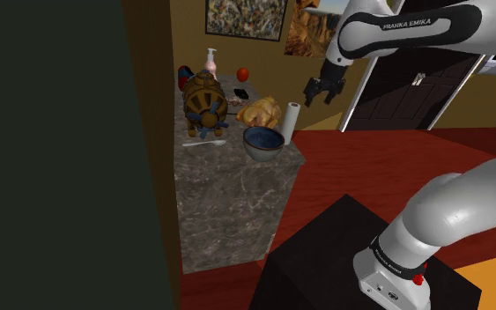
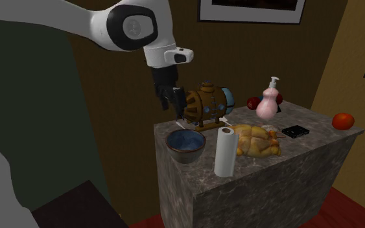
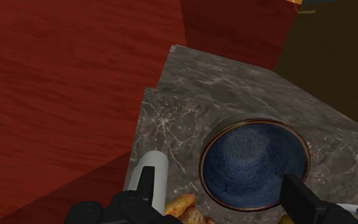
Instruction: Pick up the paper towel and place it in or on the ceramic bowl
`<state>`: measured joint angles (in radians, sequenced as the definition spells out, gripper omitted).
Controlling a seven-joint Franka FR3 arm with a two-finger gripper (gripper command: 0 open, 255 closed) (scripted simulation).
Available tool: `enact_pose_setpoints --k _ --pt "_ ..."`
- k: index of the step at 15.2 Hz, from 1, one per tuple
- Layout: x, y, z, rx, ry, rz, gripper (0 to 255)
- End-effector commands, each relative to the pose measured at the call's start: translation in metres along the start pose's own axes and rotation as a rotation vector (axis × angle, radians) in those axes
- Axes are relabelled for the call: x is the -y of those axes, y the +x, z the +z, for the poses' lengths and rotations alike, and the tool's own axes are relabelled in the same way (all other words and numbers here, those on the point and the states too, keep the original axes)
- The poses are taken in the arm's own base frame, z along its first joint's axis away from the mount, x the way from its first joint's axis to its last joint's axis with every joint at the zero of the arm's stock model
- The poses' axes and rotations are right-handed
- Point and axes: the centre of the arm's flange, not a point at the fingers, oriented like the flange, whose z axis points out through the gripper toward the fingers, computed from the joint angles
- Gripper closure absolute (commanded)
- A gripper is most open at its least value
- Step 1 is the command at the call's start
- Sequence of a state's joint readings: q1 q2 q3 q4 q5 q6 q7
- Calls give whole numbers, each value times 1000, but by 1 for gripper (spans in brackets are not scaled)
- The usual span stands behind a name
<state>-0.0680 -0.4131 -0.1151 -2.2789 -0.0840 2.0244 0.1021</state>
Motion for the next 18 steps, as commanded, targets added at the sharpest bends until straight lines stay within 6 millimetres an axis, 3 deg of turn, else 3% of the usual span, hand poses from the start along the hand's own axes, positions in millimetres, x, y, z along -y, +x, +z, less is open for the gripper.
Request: enact_pose_setpoints --k 1,14,18 --pt "-8 20 14 -7 -1 16 0" --pt "-63 147 103 -43 -4 115 0" --pt "-63 148 124 -43 -4 115 0"
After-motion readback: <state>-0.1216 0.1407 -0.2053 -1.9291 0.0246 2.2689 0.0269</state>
